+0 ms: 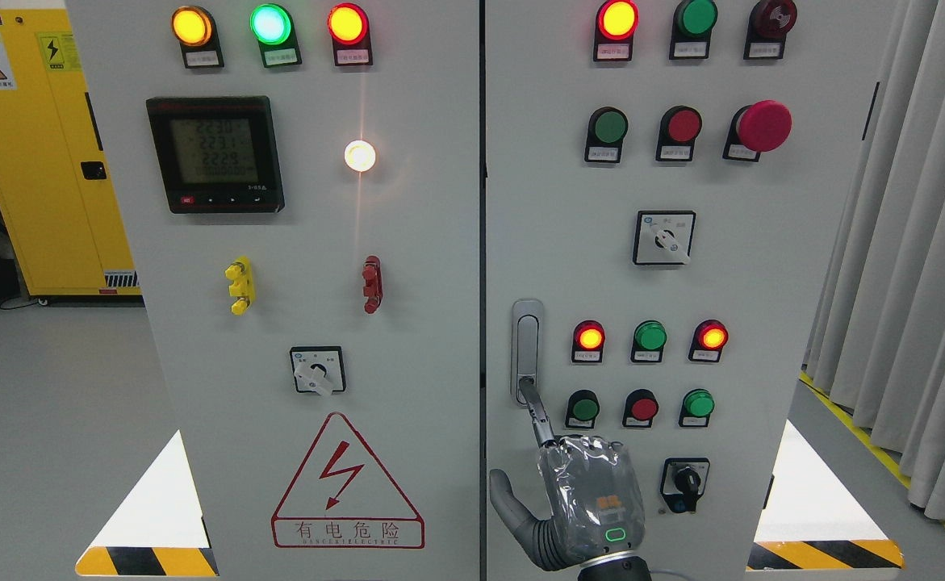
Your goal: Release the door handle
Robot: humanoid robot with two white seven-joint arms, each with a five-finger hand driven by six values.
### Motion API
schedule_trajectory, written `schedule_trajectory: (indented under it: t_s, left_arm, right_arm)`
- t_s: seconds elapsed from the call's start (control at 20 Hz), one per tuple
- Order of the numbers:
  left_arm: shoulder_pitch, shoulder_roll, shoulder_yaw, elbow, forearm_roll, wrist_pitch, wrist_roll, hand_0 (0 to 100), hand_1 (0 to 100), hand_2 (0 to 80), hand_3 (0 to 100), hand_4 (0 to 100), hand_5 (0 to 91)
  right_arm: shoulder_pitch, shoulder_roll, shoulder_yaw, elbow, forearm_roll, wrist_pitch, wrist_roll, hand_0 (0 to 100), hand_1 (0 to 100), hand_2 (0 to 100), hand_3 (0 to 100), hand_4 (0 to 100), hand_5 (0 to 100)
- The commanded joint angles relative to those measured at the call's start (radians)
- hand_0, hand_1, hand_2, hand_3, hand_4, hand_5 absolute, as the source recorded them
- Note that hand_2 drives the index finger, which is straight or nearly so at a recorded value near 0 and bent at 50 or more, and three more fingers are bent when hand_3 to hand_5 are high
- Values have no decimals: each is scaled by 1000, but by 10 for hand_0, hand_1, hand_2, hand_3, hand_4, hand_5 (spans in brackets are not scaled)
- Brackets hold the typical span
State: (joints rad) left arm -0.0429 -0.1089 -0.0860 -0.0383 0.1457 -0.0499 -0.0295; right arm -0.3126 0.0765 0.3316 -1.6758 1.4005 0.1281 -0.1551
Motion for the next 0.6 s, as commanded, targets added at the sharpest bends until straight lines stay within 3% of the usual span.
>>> schedule_trajectory:
  t_s: [0.0, 0.55]
  left_arm:
    - [0, 0, 0, 0, 0, -1, 0, 120, 556, 0, 0, 0, 0]
    - [0, 0, 0, 0, 0, -1, 0, 120, 556, 0, 0, 0, 0]
  right_arm:
    - [1, 0, 0, 1, -2, 1, 3, 494, 333, 39, 1000, 1000, 1000]
    - [9, -1, -2, 1, -2, 1, 20, 496, 335, 47, 1000, 1000, 1000]
